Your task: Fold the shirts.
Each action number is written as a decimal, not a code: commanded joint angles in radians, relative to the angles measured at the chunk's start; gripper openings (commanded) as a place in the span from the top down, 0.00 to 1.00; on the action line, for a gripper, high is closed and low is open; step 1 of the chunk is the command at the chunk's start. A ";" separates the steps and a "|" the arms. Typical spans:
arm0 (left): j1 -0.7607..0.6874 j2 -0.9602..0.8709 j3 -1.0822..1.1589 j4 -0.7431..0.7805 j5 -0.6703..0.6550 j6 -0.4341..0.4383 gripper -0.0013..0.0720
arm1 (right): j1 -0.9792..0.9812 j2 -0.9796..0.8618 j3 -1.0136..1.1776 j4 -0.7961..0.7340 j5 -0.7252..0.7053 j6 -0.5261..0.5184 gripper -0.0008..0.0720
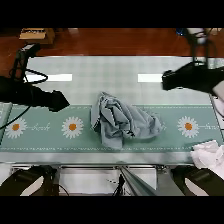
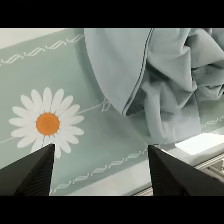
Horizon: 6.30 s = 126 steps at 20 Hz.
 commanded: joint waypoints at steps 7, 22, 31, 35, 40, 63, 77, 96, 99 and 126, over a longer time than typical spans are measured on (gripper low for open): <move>0.000 -0.002 -0.401 -0.344 0.298 0.133 0.02 | -0.581 0.045 -0.159 0.255 0.233 -0.227 0.31; -0.001 -0.381 -0.485 -0.625 0.398 0.439 0.02 | -0.626 0.045 -0.431 0.586 0.195 -0.277 0.24; -0.010 -0.534 -0.485 -0.623 0.396 0.442 0.95 | -0.625 0.045 -0.444 0.617 0.196 -0.272 0.24; -0.010 -0.520 -0.483 -0.615 0.356 0.468 0.95 | -0.625 0.045 -0.553 0.654 0.177 -0.273 0.24; -0.009 -0.504 -0.482 -0.605 0.341 0.486 0.95 | -0.623 0.045 -0.692 0.769 0.080 -0.291 0.24; -0.011 -0.539 -0.479 -0.609 0.473 0.431 0.84 | -0.623 0.045 -0.800 0.986 -0.045 -0.380 0.26; -0.009 -0.478 -0.478 -0.608 0.338 0.502 0.95 | -0.539 -0.126 -0.800 1.006 -0.111 -0.406 0.38; 0.642 0.204 0.386 -0.606 0.214 0.365 0.96 | -0.650 0.322 0.348 0.552 0.159 -0.225 0.94; 0.642 0.206 0.518 -0.590 0.210 0.332 0.96 | -0.650 0.322 0.462 0.543 0.108 -0.194 0.94; 0.610 0.131 -0.469 -0.590 0.312 0.332 0.95 | -0.351 -0.725 0.771 0.404 0.161 -0.159 0.94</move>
